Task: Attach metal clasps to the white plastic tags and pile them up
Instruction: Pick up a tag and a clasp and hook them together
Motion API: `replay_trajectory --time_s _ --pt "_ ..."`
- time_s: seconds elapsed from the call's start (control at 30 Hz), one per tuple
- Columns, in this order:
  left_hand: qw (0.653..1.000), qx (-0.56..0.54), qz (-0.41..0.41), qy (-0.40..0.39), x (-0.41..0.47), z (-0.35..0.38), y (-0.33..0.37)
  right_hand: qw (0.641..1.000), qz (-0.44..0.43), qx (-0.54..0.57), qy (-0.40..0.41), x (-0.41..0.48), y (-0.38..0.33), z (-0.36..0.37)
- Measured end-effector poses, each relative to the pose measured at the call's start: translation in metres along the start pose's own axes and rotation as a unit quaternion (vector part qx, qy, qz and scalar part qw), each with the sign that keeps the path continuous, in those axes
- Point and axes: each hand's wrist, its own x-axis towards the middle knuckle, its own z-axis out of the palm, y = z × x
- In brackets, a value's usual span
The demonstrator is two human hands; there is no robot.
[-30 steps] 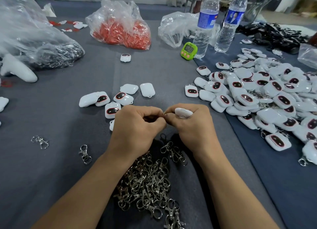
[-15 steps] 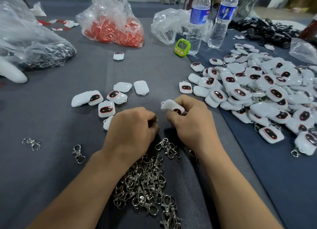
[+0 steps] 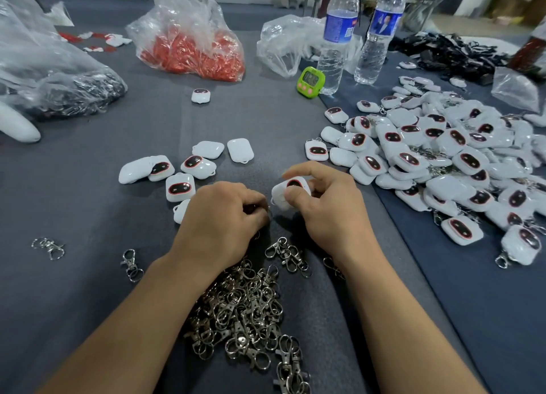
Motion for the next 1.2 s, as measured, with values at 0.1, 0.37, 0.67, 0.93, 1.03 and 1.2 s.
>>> replay_trajectory --time_s 0.1,0.37,0.67,0.93,1.03,1.2 --pt "1.000 -0.003 0.009 -0.008 -0.0009 0.0000 0.0001 1.000 -0.010 0.001 -0.002 -0.0002 0.0014 0.0015" --pt "1.000 0.012 0.026 -0.004 -0.0024 -0.0009 0.0006 0.999 -0.023 -0.047 -0.015 0.0006 0.0019 0.0025" --pt "0.999 0.011 0.037 -0.001 -0.0022 0.0000 0.0022 1.000 -0.026 -0.005 0.008 -0.0001 0.0006 0.0055" --pt "0.998 0.029 0.056 0.005 -0.0041 0.0000 0.0030 0.998 -0.034 -0.039 -0.020 0.0019 0.0000 0.0029" --pt "0.997 0.044 0.063 0.010 -0.0051 0.0019 0.0023 0.998 -0.035 -0.034 -0.031 0.0017 -0.0010 0.0015" --pt "0.998 0.029 0.057 0.027 -0.0042 0.0025 0.0014 0.998 -0.032 -0.042 -0.044 0.0027 0.0001 -0.0016"
